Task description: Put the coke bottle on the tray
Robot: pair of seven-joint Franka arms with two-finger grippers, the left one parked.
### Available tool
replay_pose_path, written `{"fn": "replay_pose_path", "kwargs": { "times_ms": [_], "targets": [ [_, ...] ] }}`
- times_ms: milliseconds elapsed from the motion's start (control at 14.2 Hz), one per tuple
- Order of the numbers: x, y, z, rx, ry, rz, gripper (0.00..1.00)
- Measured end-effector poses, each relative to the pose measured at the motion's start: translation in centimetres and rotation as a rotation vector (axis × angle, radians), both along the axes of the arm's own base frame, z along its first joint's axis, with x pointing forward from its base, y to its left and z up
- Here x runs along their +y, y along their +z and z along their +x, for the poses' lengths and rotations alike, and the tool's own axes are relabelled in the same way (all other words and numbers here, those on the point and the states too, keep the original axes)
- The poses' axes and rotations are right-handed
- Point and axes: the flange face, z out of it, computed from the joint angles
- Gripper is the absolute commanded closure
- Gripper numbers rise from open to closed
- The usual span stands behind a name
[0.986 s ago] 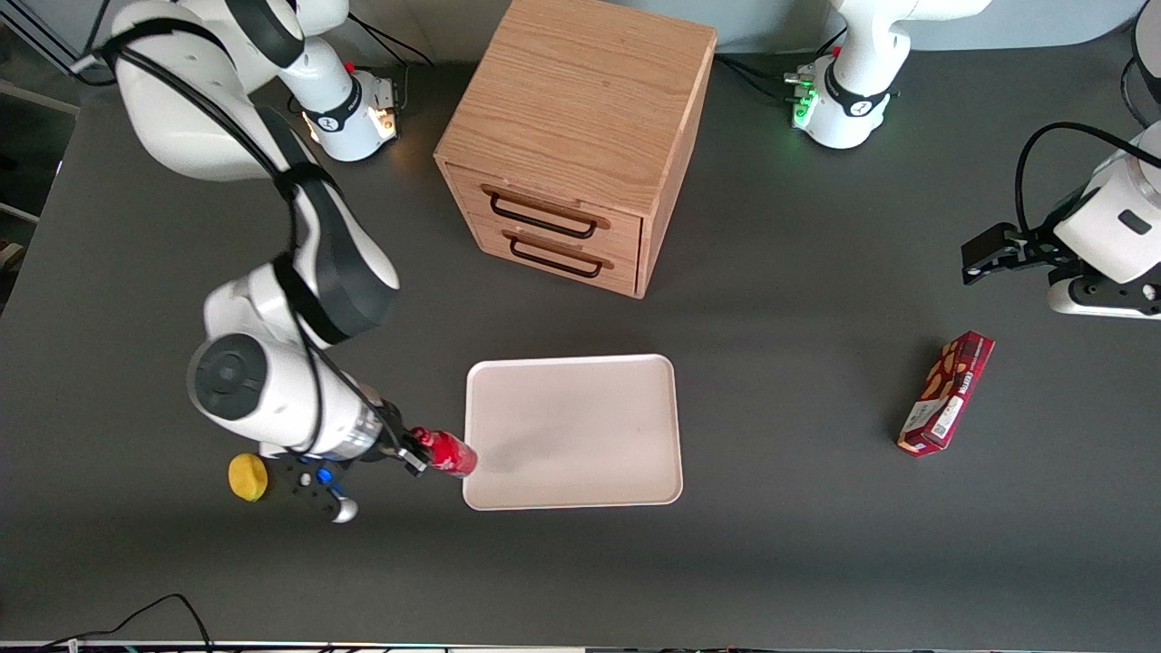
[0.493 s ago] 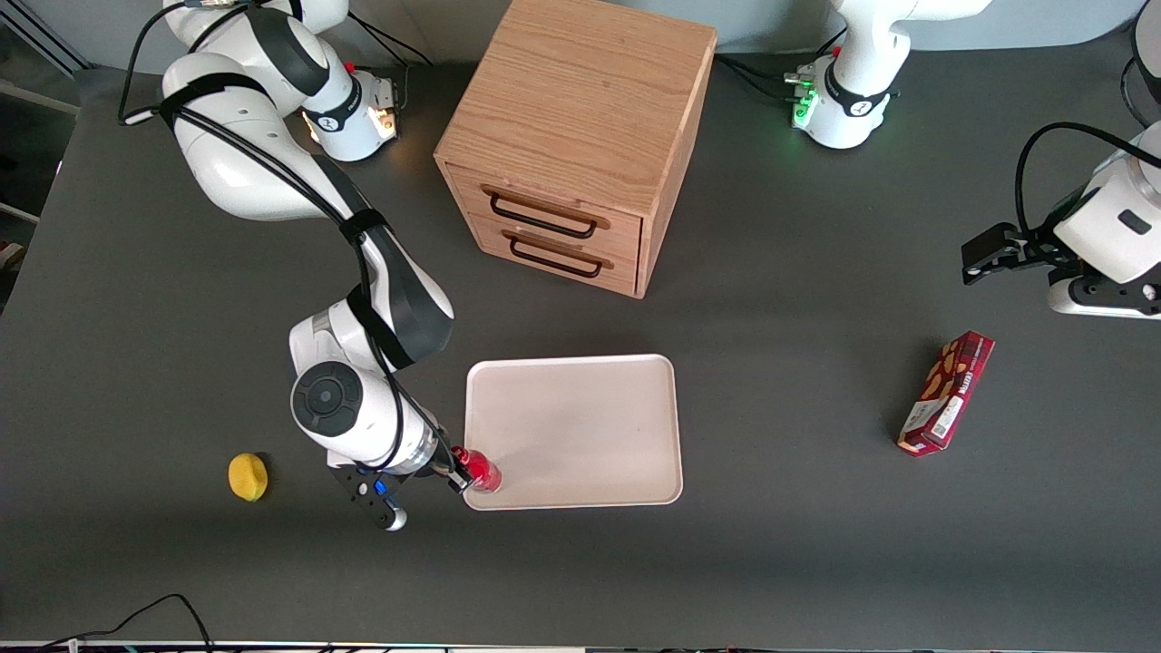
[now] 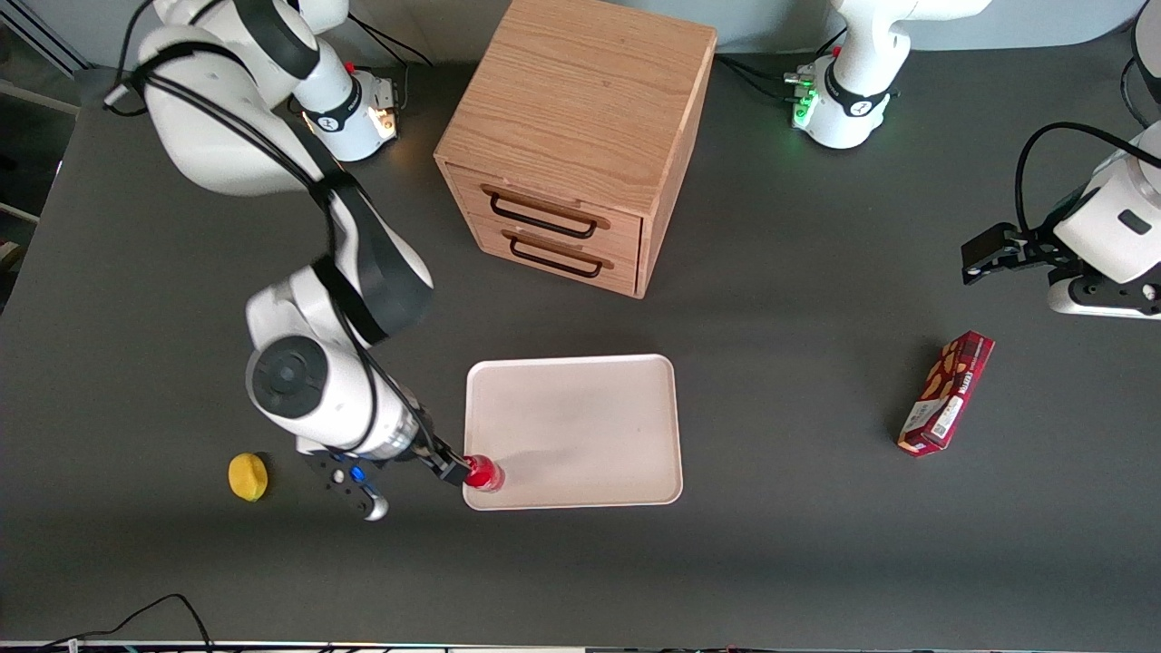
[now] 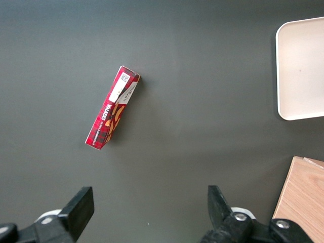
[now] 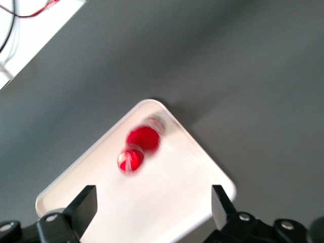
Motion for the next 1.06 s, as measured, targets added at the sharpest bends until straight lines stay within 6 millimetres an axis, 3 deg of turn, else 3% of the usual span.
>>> {"fn": "replay_pose_path", "kwargs": {
  "times_ms": [211,282,423,563,775,915,1056],
  "targets": [
    [-5.9,14.4,-5.8,0.007,0.198,-0.062,0.0],
    [-7.8,17.7,-8.1,0.005,0.252,-0.088,0.0],
    [-11.6,21.9,-12.5,0.02,0.331,-0.109,0.0],
    [-17.1,23.0,-16.1,0.043,0.362,-0.102,0.0],
    [-25.1,21.1,-20.7,0.034,0.398,-0.105,0.0],
    [-27.1,18.5,-23.3,0.03,0.396,-0.105,0.0],
    [-26.6,17.4,-24.6,0.028,0.399,-0.094,0.0]
  ]
}}
